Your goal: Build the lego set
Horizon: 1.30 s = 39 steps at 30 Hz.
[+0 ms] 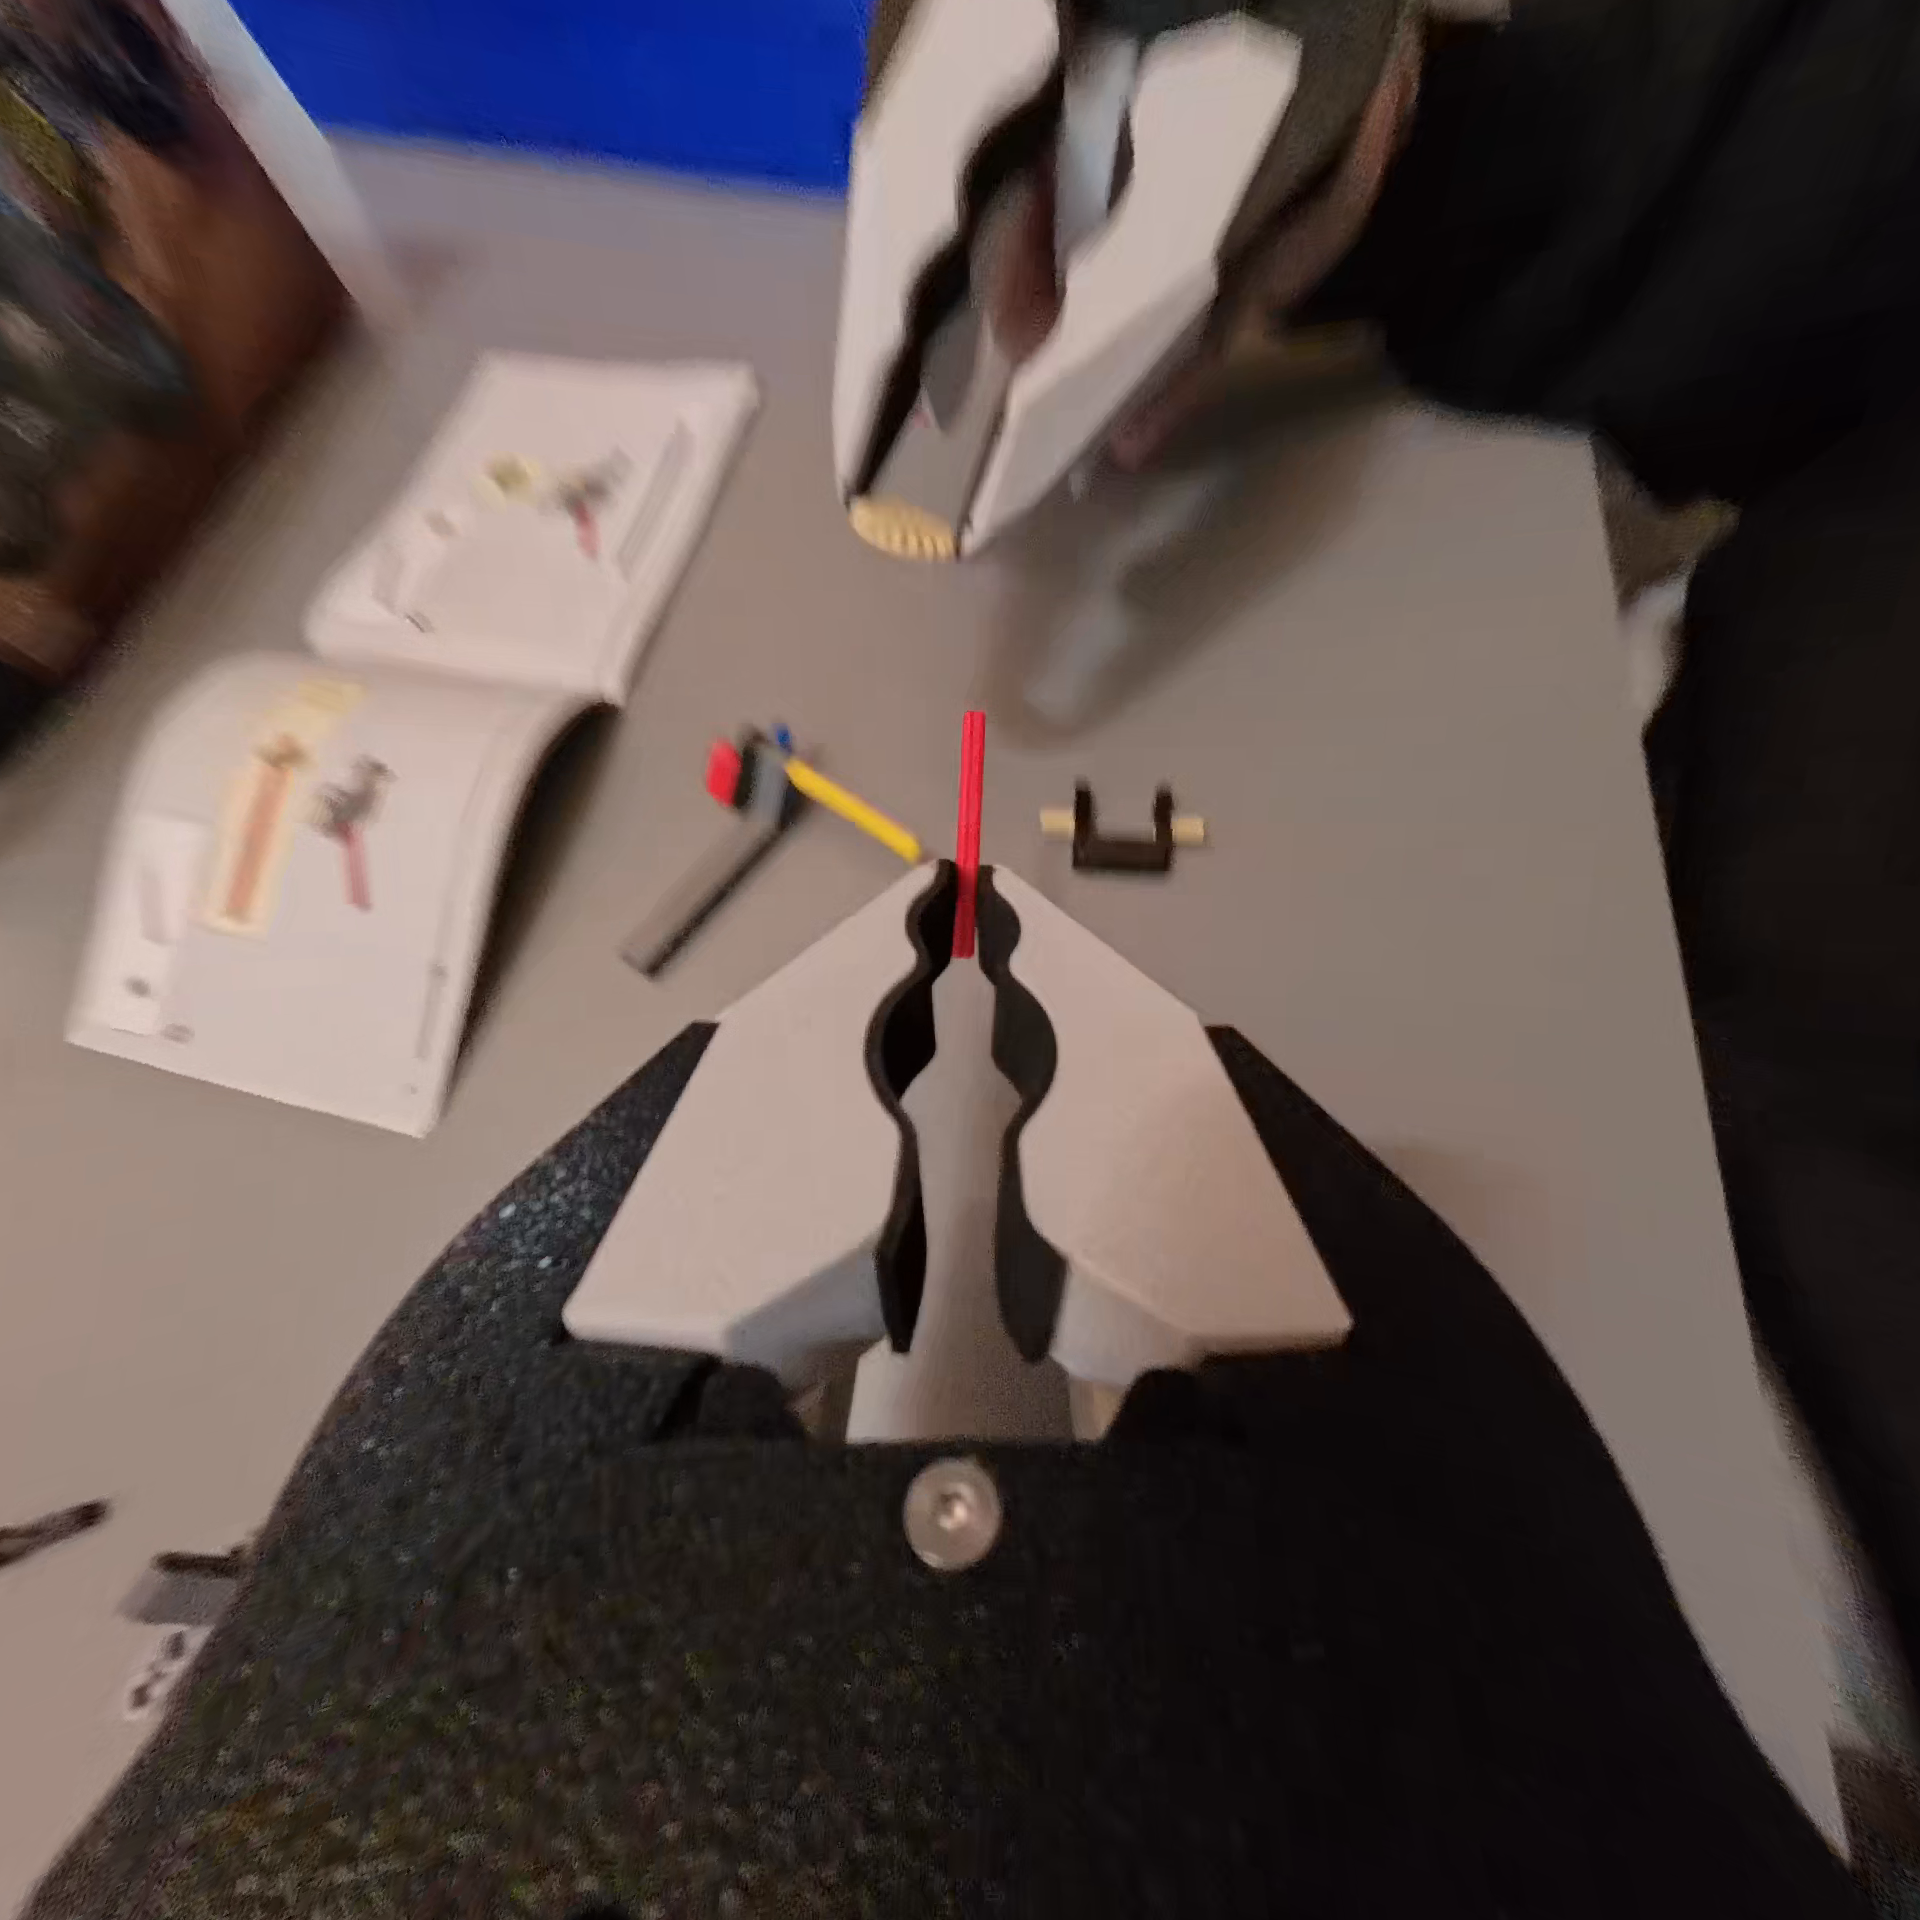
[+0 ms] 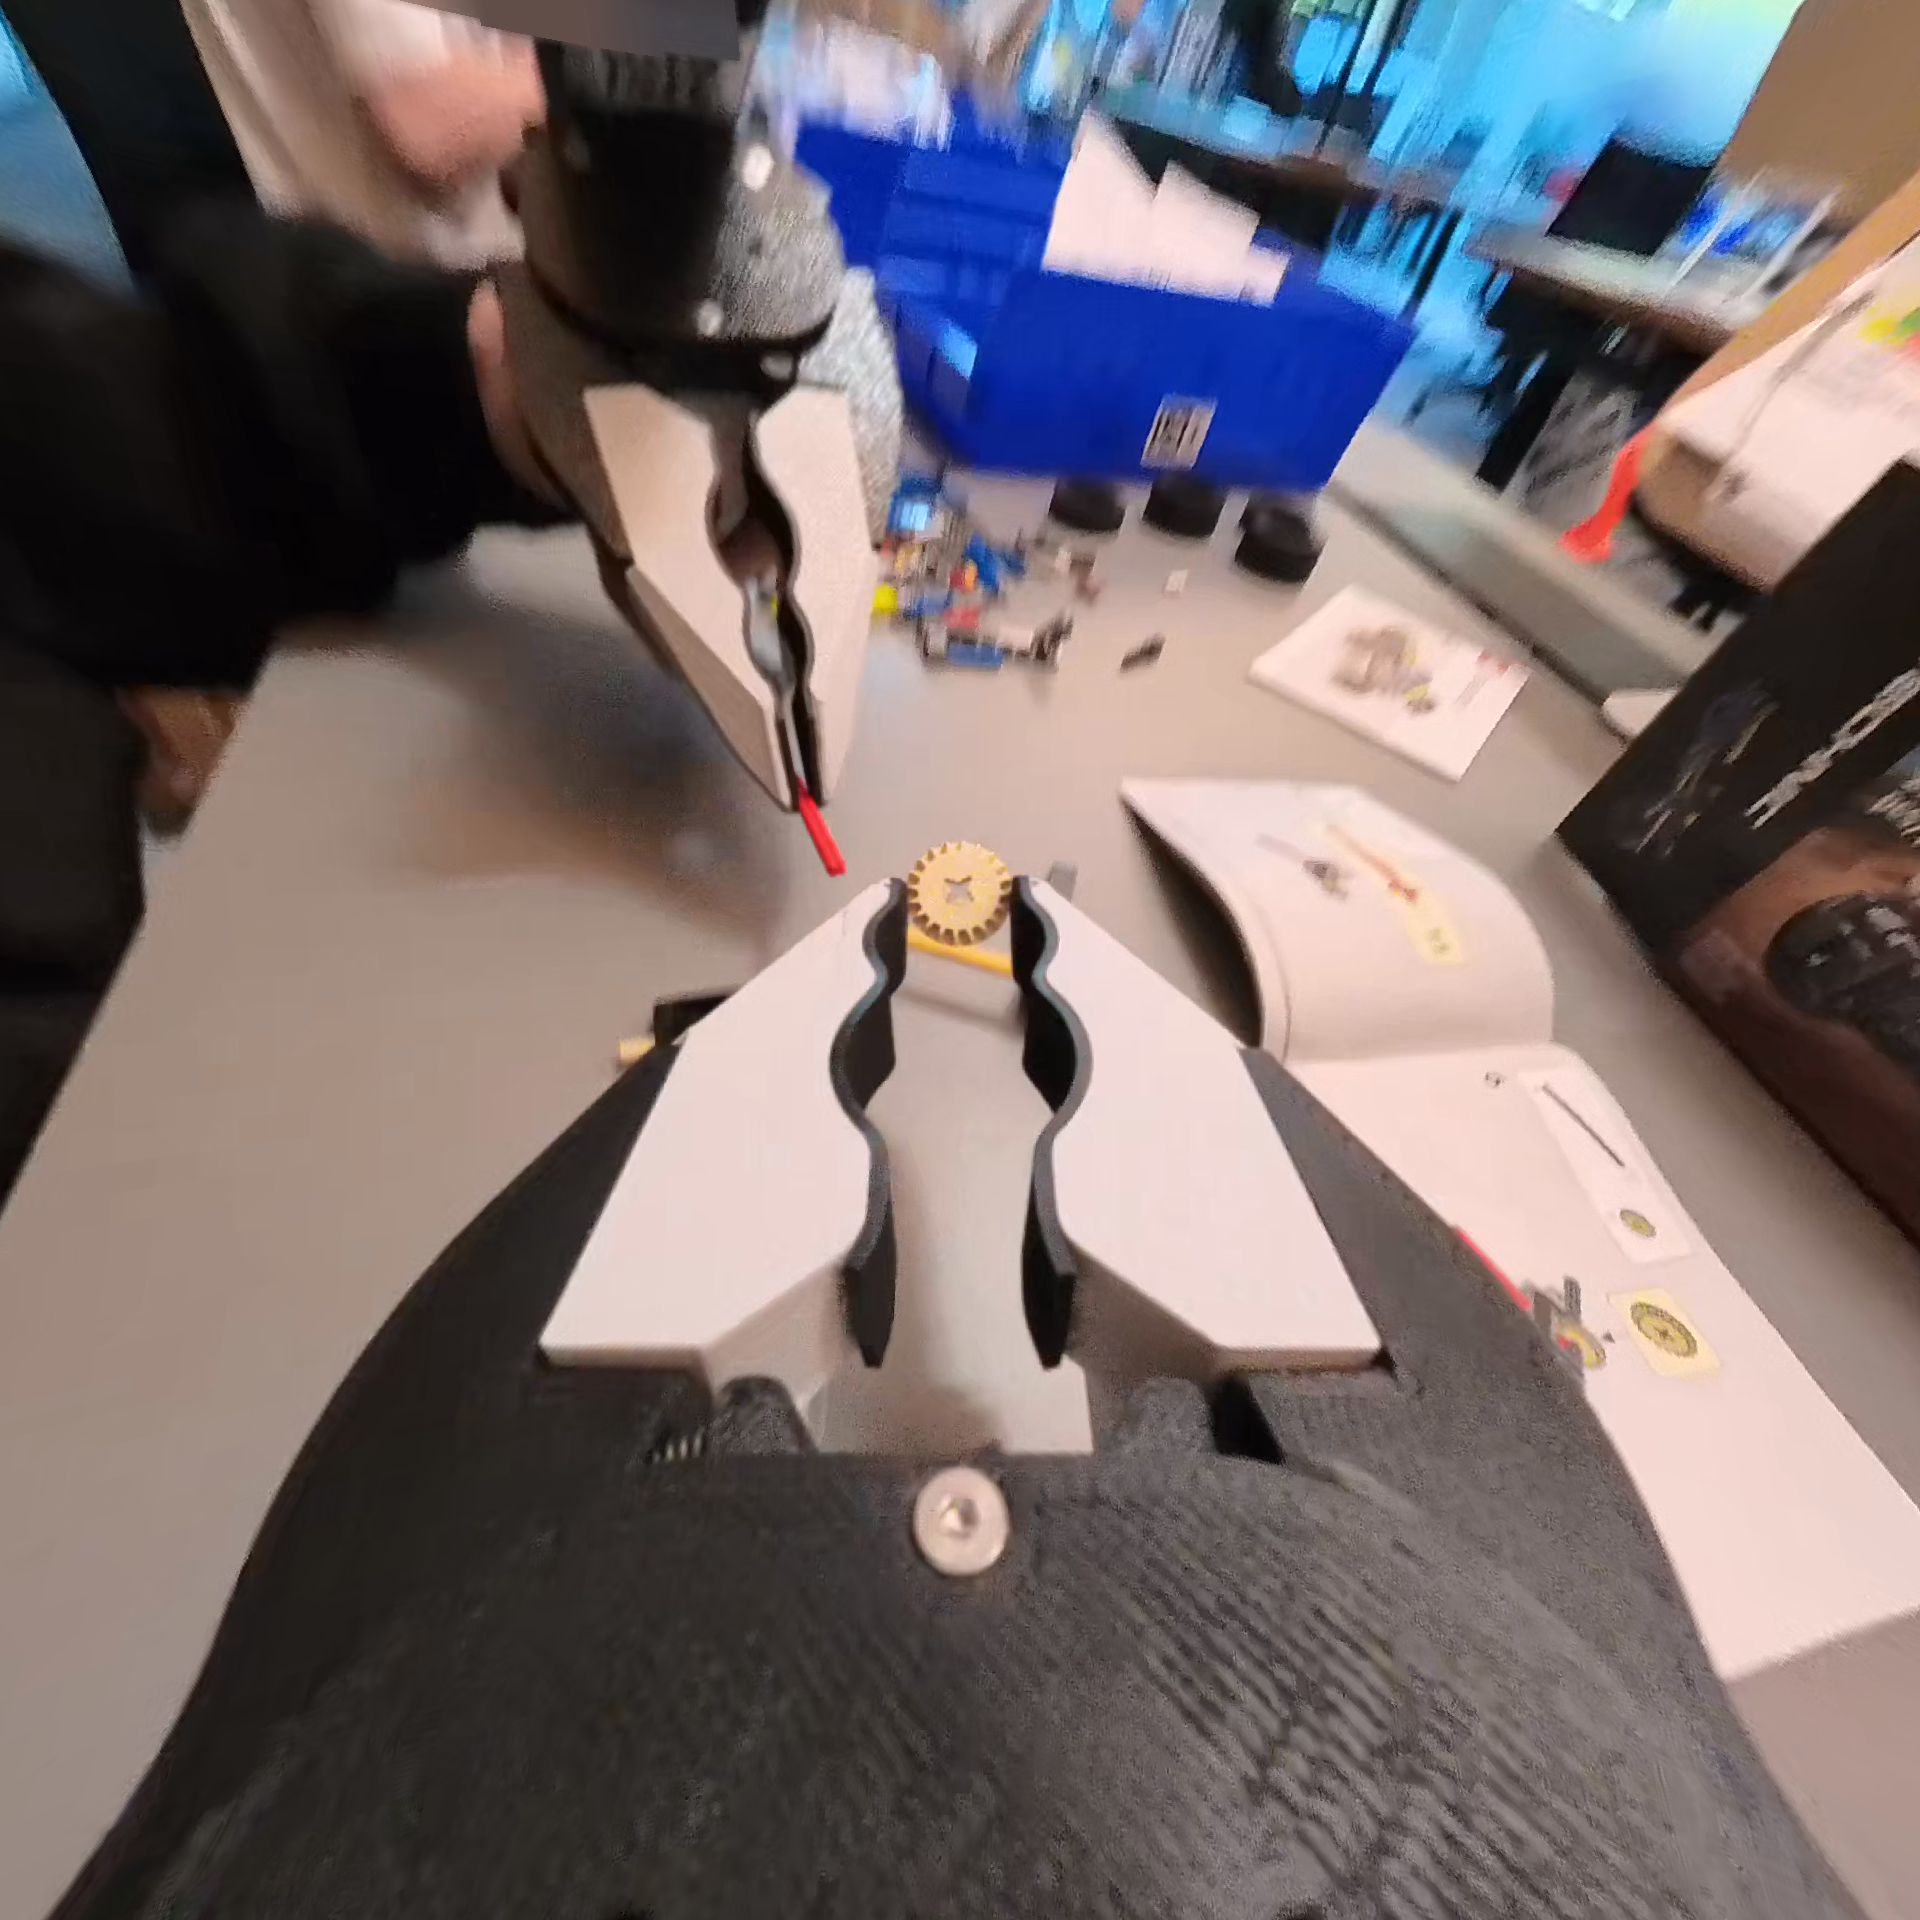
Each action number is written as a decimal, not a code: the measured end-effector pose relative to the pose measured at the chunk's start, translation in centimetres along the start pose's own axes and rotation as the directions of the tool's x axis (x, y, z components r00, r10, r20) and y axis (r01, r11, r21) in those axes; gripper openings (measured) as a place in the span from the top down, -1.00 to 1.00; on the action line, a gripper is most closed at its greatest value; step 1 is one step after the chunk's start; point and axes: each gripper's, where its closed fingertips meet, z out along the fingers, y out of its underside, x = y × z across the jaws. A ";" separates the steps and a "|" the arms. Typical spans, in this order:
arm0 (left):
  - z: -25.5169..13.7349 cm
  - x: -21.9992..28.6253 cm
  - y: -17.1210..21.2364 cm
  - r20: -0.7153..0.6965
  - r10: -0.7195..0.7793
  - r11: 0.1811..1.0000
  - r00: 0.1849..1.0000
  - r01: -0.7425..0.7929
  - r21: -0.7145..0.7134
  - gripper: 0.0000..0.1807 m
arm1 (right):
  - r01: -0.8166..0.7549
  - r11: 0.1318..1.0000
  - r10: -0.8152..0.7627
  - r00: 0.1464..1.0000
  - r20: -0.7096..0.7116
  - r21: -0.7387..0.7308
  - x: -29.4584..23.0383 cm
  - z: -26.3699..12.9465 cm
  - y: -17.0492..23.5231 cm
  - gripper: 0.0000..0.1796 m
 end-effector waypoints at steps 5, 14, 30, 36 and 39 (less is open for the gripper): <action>-1.9 -0.7 -4.8 0.161 0.038 0.980 0.986 -0.068 0.188 0.98 | -0.121 0.955 0.113 0.992 0.047 0.272 0.2 -1.3 -3.7 0.80; -1.6 -0.2 -6.0 0.185 0.067 0.966 0.980 -0.110 0.234 0.98 | -0.159 0.904 0.120 0.985 0.120 0.397 -1.4 -0.9 -6.1 0.80; -2.0 0.2 -6.8 0.151 0.083 0.937 0.985 -0.128 0.324 0.98 | -0.152 0.888 0.110 0.987 0.120 0.434 -1.2 -1.5 -6.4 0.80; -2.3 0.0 -7.0 0.173 0.084 0.931 0.981 -0.139 0.336 0.99 | -0.156 0.884 0.106 0.985 0.136 0.440 -1.5 -1.5 -6.6 0.80; -2.6 -0.1 -7.3 0.189 0.085 0.930 0.978 -0.146 0.338 0.99 | -0.179 0.877 0.122 0.980 0.154 0.446 -1.5 -1.5 -6.7 0.80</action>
